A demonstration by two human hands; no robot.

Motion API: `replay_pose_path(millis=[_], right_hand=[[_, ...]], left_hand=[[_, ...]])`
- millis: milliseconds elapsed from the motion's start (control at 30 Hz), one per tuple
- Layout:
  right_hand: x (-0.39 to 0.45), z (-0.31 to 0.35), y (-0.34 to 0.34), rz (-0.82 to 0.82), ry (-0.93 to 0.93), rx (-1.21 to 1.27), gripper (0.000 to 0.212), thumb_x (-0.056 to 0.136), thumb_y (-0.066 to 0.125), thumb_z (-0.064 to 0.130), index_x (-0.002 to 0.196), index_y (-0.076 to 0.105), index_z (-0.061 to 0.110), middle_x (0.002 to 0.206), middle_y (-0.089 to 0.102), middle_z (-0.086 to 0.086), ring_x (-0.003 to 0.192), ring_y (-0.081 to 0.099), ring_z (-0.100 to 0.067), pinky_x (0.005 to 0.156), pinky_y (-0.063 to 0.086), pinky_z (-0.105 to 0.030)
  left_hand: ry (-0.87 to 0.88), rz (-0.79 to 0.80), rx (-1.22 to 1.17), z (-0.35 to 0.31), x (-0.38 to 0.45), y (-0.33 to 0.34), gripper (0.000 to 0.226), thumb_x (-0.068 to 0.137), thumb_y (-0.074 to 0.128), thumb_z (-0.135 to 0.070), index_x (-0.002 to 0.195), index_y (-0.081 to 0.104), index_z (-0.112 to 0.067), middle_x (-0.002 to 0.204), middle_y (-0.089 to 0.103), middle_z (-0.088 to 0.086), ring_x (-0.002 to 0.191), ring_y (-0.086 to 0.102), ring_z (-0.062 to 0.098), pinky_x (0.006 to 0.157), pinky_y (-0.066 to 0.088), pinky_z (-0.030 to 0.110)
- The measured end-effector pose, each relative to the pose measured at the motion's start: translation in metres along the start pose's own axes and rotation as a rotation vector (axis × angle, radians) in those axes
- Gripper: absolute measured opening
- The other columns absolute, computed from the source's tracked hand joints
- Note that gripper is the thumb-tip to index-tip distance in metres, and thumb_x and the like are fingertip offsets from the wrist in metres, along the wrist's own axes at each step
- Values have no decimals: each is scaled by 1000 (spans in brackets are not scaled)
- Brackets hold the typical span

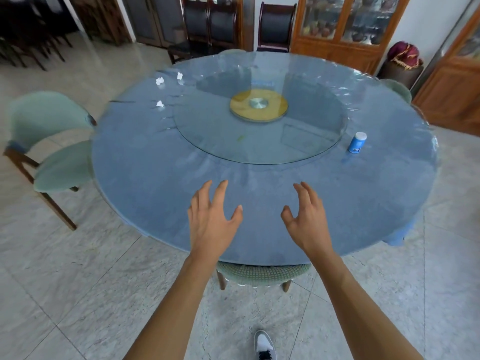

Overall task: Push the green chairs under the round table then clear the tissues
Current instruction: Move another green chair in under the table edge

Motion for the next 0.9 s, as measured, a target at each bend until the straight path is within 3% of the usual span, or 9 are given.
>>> replay_pose_path(millis=[467,900], right_hand=[[60,38,57,157,-143,82,59,84,68,16,138,48,3,153,37,-19,136,37,-39,109,36,-51],[58,197,198,388,-483,85,60,78,72,17,133,53,0,144,46,-24,127,46,-44,104,41,-50]], left_hand=[[-198,-67,79,41,25,-16,69,86,62,-51,147,36,-35,156,31,4,140,30,28,110,32,48],[-507,-220,180,191,-3,-92,70,85,64,-50,146,38,-32,154,35,7,140,33,32,111,33,52]])
Point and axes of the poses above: each hand's wrist, its own x-axis towards the middle knuckle, its own y-axis out of the palm, z = x × y, the point moved 6 cm from there along x, towards the middle knuckle
